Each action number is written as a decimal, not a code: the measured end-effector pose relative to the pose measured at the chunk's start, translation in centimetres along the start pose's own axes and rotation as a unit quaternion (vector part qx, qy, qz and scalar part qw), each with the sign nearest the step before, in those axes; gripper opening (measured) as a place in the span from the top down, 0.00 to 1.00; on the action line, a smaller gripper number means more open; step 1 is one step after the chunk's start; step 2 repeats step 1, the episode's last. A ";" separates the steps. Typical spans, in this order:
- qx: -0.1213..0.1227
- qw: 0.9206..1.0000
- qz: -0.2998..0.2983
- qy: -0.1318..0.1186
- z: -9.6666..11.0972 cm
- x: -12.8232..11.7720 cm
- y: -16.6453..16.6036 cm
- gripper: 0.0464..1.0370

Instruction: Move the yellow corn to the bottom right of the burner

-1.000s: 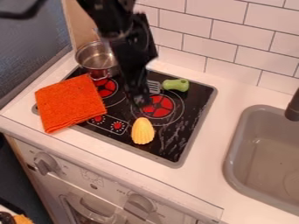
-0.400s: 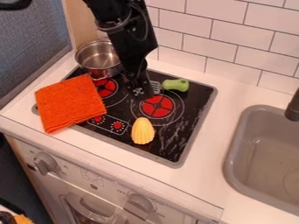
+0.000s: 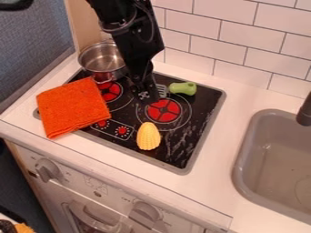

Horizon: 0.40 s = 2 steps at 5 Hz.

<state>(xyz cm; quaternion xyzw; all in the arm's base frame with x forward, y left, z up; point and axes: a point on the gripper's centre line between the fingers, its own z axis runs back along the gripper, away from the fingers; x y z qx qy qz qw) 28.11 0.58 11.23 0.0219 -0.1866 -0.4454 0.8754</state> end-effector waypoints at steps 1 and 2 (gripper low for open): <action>-0.001 1.000 0.000 0.000 0.0 0.0 -0.1 0.04; -0.001 1.000 0.000 0.000 0.0 0.0 -0.1 0.04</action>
